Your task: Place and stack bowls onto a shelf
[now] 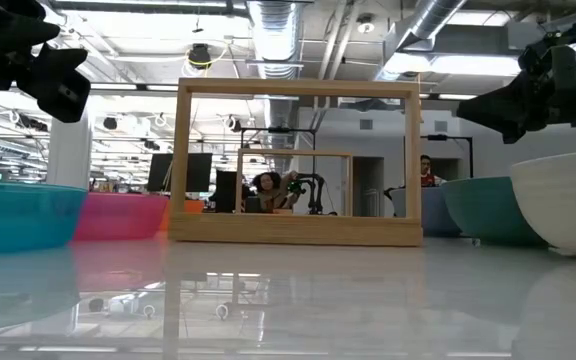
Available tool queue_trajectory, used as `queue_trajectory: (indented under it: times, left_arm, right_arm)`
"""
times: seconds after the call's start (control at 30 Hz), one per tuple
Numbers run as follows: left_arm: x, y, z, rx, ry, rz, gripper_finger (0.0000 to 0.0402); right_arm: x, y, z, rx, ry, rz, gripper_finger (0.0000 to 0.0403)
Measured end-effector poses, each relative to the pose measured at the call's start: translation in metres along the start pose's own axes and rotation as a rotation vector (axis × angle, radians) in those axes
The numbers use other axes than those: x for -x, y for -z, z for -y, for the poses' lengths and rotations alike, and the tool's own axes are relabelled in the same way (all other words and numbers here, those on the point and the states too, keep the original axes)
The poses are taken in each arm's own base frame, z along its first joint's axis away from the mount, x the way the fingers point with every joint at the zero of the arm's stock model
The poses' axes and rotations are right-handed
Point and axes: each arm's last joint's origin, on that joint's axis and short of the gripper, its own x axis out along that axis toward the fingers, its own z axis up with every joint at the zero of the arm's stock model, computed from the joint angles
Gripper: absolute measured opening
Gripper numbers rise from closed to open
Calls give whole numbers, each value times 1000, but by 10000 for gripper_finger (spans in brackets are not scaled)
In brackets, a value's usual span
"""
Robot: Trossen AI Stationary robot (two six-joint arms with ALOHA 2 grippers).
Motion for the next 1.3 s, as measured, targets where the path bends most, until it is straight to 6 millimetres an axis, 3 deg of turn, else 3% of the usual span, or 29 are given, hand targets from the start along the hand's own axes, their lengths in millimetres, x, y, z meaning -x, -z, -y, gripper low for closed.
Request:
queue_trajectory:
  times: [0.2, 0.33, 0.53, 0.67, 1.07, 1.3]
  left_arm:
    - [0, -1, -2, -81, -65, 17, 126]
    - [1, -5, -5, -103, -211, 72, 126]
    - [5, -20, -9, 101, -415, 272, 126]
    - [8, -28, -10, 250, -467, 393, 126]
    - [17, -49, -11, 571, -484, 642, 126]
    - [22, -57, -11, 770, -483, 759, 126]
  right_arm:
    - [0, 0, 0, 0, 0, 0, 119]
    - [0, 0, 0, 0, 0, 0, 119]
    - [0, -2, 0, -25, -2, 20, 119]
    - [1, -13, -1, -229, -23, 130, 119]
    - [14, -49, -4, -609, -206, 505, 119]
    - [17, -57, -3, -674, -206, 548, 119]
